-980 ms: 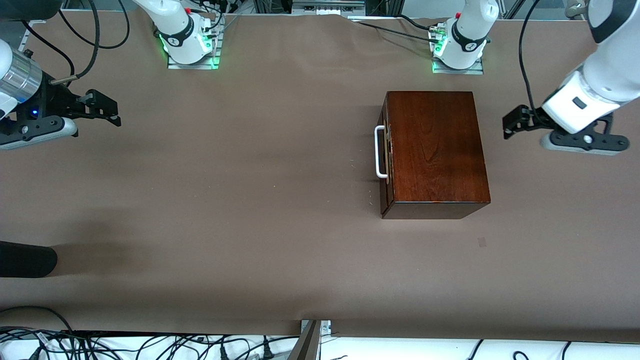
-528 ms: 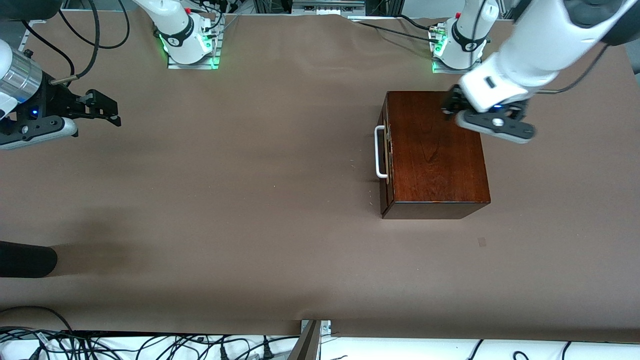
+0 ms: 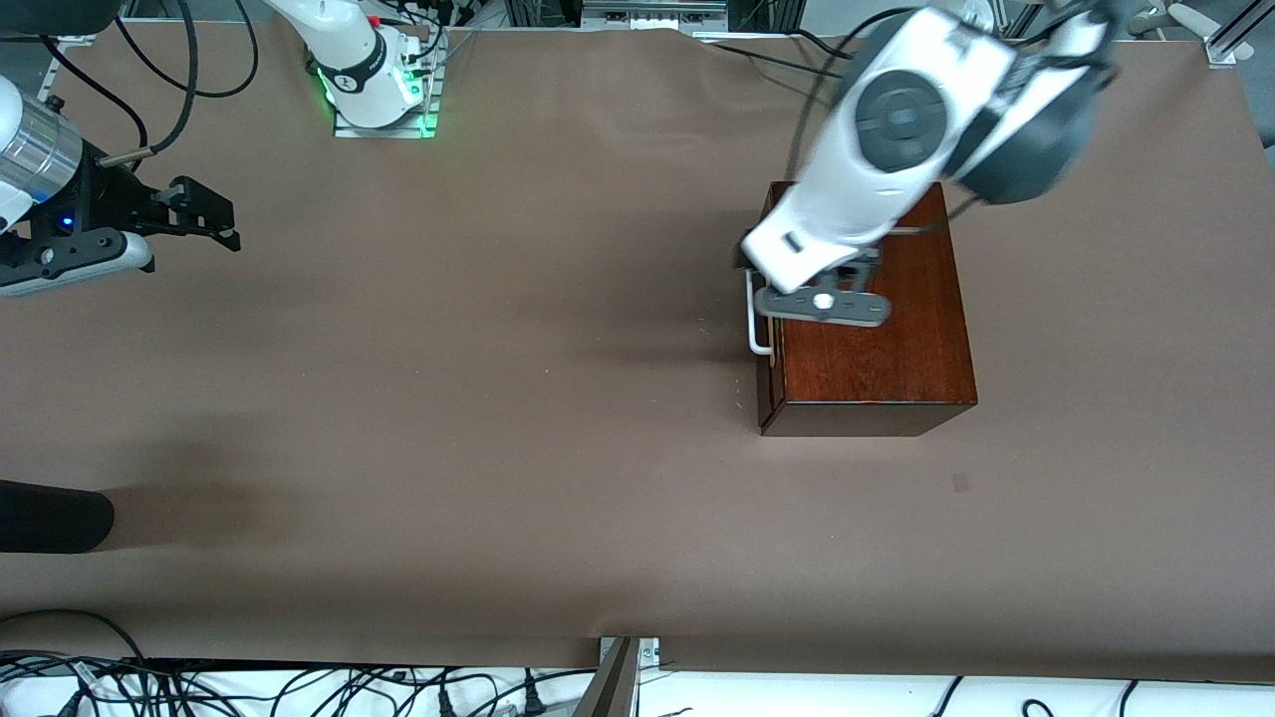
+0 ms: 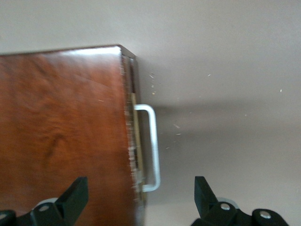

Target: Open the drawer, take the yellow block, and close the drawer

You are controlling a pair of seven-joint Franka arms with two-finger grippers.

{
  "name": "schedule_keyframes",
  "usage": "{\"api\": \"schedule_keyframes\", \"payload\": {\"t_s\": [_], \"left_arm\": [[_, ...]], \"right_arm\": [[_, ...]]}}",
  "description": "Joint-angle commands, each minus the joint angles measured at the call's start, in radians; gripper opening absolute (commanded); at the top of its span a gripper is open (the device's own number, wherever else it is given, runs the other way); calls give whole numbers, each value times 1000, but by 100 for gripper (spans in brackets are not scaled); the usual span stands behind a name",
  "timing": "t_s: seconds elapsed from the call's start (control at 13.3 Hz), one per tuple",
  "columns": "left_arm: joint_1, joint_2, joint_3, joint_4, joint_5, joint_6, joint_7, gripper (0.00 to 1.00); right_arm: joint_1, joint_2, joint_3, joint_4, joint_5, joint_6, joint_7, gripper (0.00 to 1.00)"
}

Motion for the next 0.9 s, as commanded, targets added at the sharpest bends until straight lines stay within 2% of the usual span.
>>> {"api": "schedule_keyframes", "payload": {"t_s": [0.0,0.3,0.45,0.68,0.83], "left_arm": [[-103,88,4,28,122,14,-150,100],[-139,119,4,-76,178,37,-234,100],[-157,129,4,-91,183,43,-259,100],[-197,155,4,-133,314,41,-305,100],[-200,169,4,-142,322,50,-314,100]], "right_arm": [[-13,-9,9,0,-3,-15,9,100],[-11,-10,14,2,-8,-13,3,100],[-11,-9,12,2,-9,-13,-2,100],[-11,-10,12,5,-12,-6,-3,100],[-11,-10,14,5,-11,-4,-3,100]]}}
